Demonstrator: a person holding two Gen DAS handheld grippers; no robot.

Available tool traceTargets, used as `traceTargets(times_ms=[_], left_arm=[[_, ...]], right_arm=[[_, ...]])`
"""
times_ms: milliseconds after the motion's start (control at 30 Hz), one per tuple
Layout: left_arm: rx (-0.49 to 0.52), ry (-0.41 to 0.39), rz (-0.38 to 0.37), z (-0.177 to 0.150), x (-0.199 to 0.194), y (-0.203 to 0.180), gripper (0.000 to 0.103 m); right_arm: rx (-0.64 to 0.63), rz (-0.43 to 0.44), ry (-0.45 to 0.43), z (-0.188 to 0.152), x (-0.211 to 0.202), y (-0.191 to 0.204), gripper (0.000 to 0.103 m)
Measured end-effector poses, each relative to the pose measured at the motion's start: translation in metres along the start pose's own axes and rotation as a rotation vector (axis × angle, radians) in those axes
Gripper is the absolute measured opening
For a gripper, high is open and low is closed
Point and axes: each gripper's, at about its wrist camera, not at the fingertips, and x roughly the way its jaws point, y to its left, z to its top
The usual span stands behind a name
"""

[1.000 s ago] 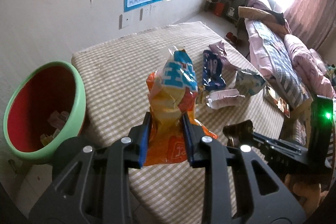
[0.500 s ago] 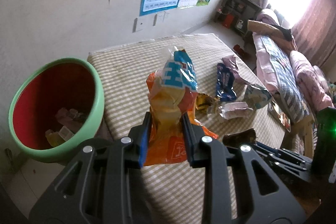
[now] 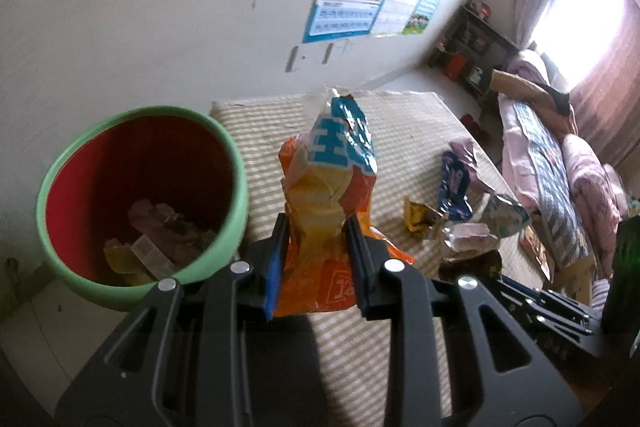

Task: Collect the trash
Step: 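Carry the chip bag and foil wrapper over the red bin with both grippers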

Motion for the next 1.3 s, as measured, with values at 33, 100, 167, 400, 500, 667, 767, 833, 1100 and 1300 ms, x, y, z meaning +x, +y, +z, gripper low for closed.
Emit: traceTargets(times_ms=[33, 100, 167, 400, 500, 667, 767, 833, 1100, 1300], left_arm=[[-0.012, -0.003, 0.007, 0.001, -0.001, 0.005, 0.028], [-0.033, -0.008, 0.018, 0.002, -0.003, 0.015, 0.028], [-0.059, -0.016, 0.030, 0.003, -0.006, 0.026, 0.028], [-0.128, -0.044, 0.071, 0.005, -0.016, 0.060, 0.028], [-0.151, -0.045, 0.089, 0.004, -0.017, 0.073, 0.028], [-0.178, -0.038, 0.111, 0.001, -0.017, 0.090, 0.028], [-0.202, -0.041, 0.126, 0.000, -0.018, 0.101, 0.028], [-0.220, -0.046, 0.137, 0.001, -0.020, 0.110, 0.028], [-0.254, -0.037, 0.159, -0.003, -0.019, 0.124, 0.028], [-0.264, -0.050, 0.169, -0.001, -0.019, 0.129, 0.028]], right_arm=[[-0.008, 0.001, 0.002, 0.000, 0.001, 0.004, 0.023], [-0.025, 0.005, 0.006, 0.001, 0.002, 0.011, 0.023], [-0.041, 0.010, 0.013, 0.003, 0.006, 0.018, 0.023], [-0.096, 0.053, 0.026, 0.011, 0.015, 0.048, 0.023], [-0.124, 0.069, 0.036, 0.013, 0.021, 0.062, 0.023], [-0.157, 0.088, 0.058, 0.013, 0.029, 0.079, 0.023], [-0.174, 0.094, 0.067, 0.014, 0.033, 0.088, 0.023], [-0.180, 0.101, 0.071, 0.016, 0.036, 0.093, 0.023], [-0.205, 0.111, 0.072, 0.022, 0.044, 0.106, 0.023], [-0.206, 0.120, 0.086, 0.027, 0.053, 0.113, 0.023]])
